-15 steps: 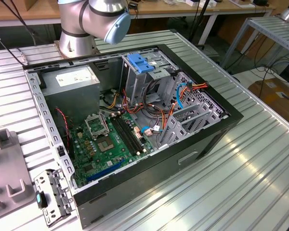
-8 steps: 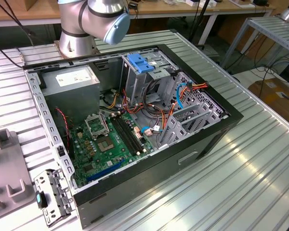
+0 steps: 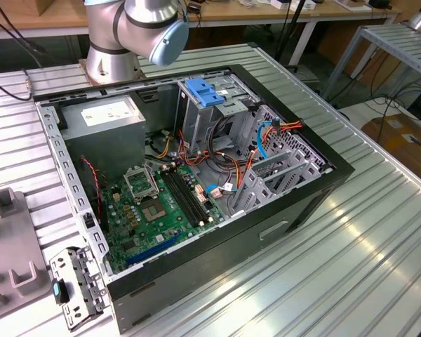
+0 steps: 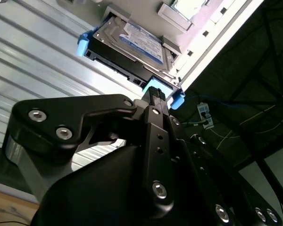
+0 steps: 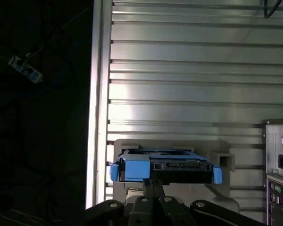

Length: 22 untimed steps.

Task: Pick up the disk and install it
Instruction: 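Reach for the disk, then pick up the disk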

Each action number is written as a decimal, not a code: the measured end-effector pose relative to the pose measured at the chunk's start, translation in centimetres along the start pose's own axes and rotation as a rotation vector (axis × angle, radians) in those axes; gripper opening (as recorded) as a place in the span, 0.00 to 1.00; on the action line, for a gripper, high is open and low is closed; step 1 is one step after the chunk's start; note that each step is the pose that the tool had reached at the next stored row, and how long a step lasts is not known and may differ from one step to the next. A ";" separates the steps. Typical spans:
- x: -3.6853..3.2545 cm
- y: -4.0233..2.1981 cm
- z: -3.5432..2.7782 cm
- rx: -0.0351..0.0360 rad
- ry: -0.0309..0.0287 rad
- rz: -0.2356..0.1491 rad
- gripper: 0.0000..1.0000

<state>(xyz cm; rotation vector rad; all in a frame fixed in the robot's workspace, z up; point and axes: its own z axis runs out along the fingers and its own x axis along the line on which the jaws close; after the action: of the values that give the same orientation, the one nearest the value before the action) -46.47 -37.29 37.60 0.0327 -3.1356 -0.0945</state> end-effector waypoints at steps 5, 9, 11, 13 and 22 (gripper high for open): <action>0.46 0.01 0.03 0.0000 0.0003 -0.001 0.11; 0.47 0.02 0.03 0.0001 0.0004 -0.002 0.11; 0.47 0.02 0.03 0.0001 0.0004 -0.002 0.11; 0.48 0.01 0.03 0.0001 0.0004 -0.002 0.11; 0.48 0.02 0.03 0.0001 0.0020 -0.030 0.11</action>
<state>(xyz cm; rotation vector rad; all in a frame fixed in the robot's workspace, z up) -46.95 -37.28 37.57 0.0802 -3.1336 -0.0943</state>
